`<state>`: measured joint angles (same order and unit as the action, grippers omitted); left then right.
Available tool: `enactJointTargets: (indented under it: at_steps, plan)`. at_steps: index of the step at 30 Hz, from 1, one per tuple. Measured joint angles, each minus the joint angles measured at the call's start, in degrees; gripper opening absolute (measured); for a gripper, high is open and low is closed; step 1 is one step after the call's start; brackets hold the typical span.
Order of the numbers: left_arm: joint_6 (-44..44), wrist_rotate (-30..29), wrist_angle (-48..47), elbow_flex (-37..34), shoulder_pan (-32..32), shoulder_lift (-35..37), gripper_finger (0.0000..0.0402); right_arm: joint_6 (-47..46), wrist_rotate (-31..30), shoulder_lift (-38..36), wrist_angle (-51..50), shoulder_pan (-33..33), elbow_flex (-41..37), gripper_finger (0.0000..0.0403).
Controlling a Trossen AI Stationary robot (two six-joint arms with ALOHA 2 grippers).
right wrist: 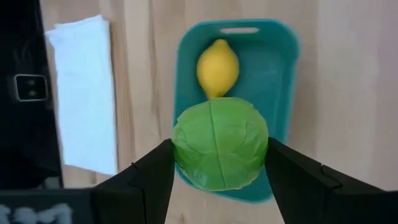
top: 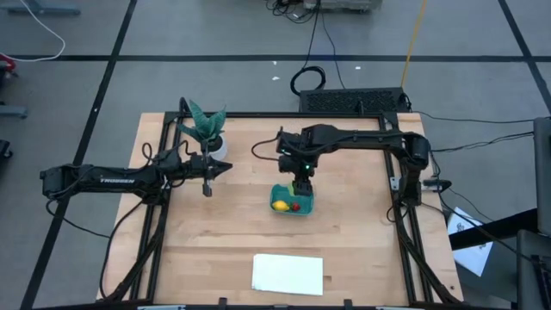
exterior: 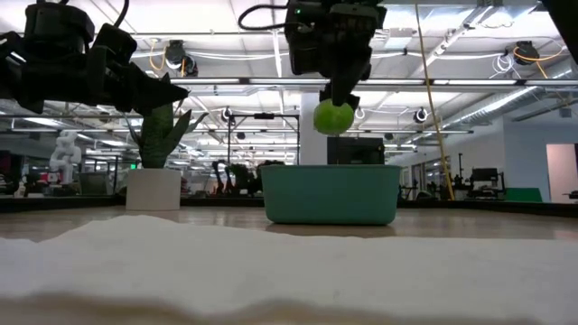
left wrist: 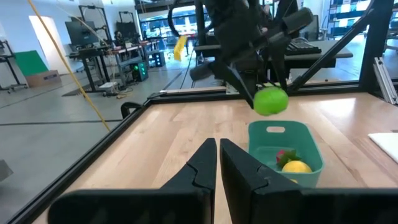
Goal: Pick and placing Produce into tupperware
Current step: Put the green cabbage into the blue bin
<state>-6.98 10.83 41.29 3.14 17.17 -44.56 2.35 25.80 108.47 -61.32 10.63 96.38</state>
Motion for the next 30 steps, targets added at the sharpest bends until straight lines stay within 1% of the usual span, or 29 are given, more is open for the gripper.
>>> enactJointTargets:
  at_steps: [2,9,18,21,27,30]
  plan:
    - [0.00,0.00,-0.01,0.00,-0.02,0.00,0.0026,0.89,1.01,1.11,0.06,0.13,0.00,0.0215]
    - [-0.02,0.00,-0.13,0.00,0.00,0.00,0.0026,6.93,0.96,4.03,-0.27,-1.02,-0.01,0.0215]
    - [-0.04,-0.02,-1.13,0.00,-0.02,0.00,0.0026,13.23,-0.46,4.84,-0.03,-1.38,-0.21,0.0215]
    - [-0.04,-0.02,-1.19,0.00,0.00,0.00,0.0026,14.80,-2.17,4.85,0.33,-1.38,-1.47,0.0215]
    - [-0.39,-0.02,-1.24,0.00,0.00,0.00,0.0026,16.95,-2.08,4.85,0.55,-1.66,-5.54,0.0215]
    - [-0.39,-0.05,-1.24,0.00,0.00,0.00,0.0026,16.50,-1.97,4.85,2.61,-1.70,-6.90,0.0215]
